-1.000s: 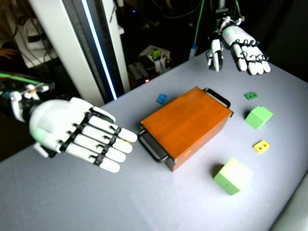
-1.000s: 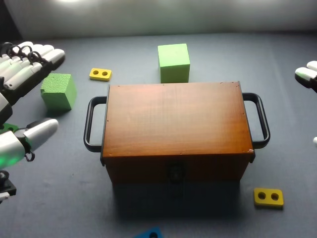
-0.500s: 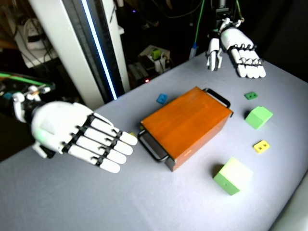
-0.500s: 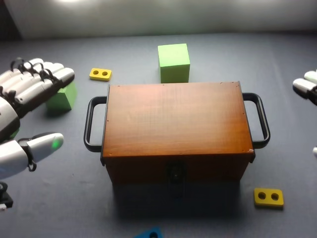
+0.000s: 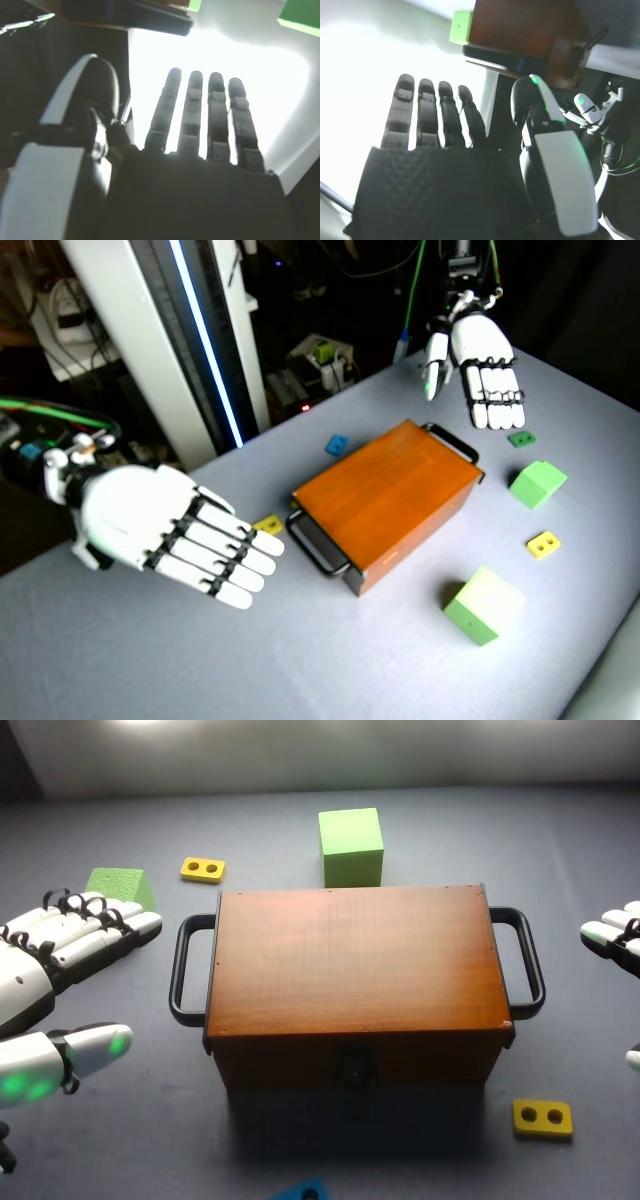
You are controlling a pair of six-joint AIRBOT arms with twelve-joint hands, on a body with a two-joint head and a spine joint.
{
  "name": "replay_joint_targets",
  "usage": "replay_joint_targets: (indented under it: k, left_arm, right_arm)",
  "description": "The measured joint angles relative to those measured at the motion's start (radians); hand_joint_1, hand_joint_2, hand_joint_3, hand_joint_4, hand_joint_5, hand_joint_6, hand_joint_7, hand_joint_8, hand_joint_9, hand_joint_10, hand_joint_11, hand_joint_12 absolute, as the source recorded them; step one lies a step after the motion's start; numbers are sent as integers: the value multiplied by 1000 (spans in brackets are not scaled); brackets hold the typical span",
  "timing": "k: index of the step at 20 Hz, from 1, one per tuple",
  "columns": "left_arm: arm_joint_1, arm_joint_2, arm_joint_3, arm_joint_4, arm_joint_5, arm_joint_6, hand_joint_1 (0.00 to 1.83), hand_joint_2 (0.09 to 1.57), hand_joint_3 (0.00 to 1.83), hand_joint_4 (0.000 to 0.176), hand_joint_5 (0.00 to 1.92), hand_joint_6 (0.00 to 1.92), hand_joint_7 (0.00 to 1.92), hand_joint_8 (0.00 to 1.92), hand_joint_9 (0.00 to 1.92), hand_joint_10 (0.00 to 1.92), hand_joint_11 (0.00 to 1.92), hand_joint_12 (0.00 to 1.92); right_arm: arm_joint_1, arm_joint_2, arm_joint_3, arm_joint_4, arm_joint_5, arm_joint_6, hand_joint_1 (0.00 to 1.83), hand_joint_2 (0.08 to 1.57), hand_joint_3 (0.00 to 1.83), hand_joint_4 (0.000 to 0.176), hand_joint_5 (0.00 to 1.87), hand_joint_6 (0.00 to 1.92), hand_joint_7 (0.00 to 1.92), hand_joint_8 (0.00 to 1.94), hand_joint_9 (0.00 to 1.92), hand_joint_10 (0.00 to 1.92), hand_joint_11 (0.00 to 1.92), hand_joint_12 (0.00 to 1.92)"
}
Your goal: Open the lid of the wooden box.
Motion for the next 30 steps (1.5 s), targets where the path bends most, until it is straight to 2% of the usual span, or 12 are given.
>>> replay_joint_targets:
  k: [11,15,20,24,27,30]
  left_arm:
    - [0,-32,28,2,82,-22,102,1457,0,0,48,10,0,0,0,0,0,0]
    - [0,-53,41,28,122,-42,113,1444,0,0,78,14,0,0,0,0,0,0]
    - [0,-65,47,44,132,-62,132,1427,0,0,101,12,0,0,0,0,0,0]
    - [-6,-78,54,65,144,-81,119,1425,0,0,108,10,0,0,0,0,0,0]
    - [-12,-79,54,77,151,-85,170,1421,0,0,120,9,0,0,0,0,0,0]
    - [-15,-79,57,85,153,-90,128,1426,0,0,104,1,0,0,0,0,0,0]
  right_arm:
    - [27,-44,45,2,-101,-2,628,1359,0,0,62,8,0,0,0,0,0,0]
    - [52,-71,66,0,-143,-1,604,1371,2,0,66,7,0,0,0,0,0,0]
    - [85,-95,88,-3,-185,-1,602,1365,0,0,78,8,0,0,0,0,0,0]
    - [111,-117,106,-22,-223,-1,531,1363,0,0,90,8,0,0,0,0,0,0]
    - [131,-130,118,-34,-246,-1,533,1361,0,0,79,1,0,0,0,0,0,0]
    - [155,-149,130,-58,-281,-2,509,1363,0,0,72,4,0,0,0,0,0,0]
